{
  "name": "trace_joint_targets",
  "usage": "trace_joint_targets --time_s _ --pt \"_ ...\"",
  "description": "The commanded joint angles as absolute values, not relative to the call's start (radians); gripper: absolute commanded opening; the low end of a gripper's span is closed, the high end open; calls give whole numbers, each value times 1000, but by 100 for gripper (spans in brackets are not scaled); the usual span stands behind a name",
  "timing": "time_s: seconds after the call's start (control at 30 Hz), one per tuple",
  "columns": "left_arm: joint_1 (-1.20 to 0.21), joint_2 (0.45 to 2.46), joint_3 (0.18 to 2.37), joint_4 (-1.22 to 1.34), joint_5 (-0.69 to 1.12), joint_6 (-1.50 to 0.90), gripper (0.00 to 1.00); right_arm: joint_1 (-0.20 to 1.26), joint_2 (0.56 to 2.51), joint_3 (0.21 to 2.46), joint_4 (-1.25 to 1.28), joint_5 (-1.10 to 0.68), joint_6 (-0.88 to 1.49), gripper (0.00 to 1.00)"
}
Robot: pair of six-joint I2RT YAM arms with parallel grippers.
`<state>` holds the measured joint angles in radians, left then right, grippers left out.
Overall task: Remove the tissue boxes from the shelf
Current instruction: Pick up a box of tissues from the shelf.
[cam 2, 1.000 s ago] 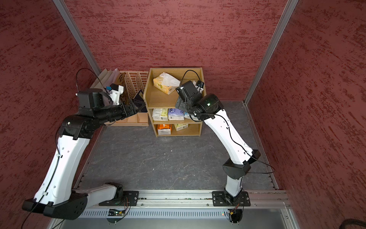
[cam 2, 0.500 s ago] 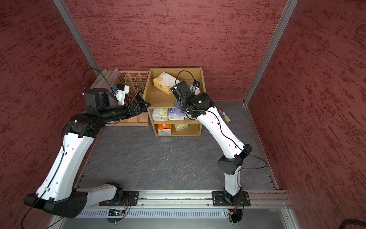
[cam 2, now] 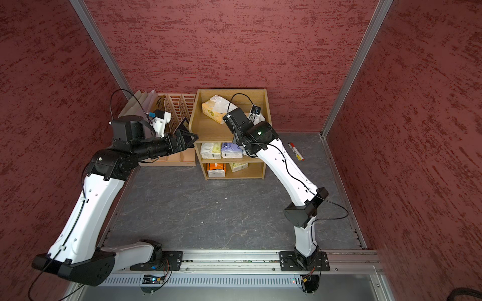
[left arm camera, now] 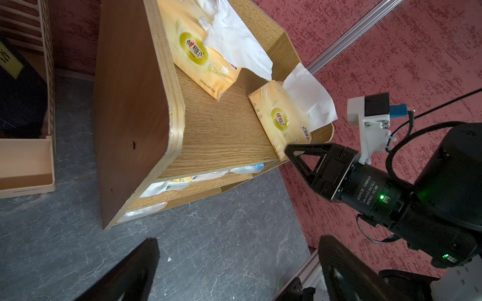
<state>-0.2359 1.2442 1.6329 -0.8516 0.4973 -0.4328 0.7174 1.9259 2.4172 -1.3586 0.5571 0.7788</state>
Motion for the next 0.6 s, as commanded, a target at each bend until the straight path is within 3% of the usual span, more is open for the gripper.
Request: trace_joint_targets --time_s 0.0,0.13,0.57 --pt "-241 1259 1656 -822 501 -415 100 710 1900 2448 -1368 600 726 15" --pt "-241 1271 1661 -810 501 -420 100 711 1866 2431 -1361 583 700 0" --pt "-241 1257 1660 -798 416 -417 100 729 1561 2068 -1107 388 589 0"
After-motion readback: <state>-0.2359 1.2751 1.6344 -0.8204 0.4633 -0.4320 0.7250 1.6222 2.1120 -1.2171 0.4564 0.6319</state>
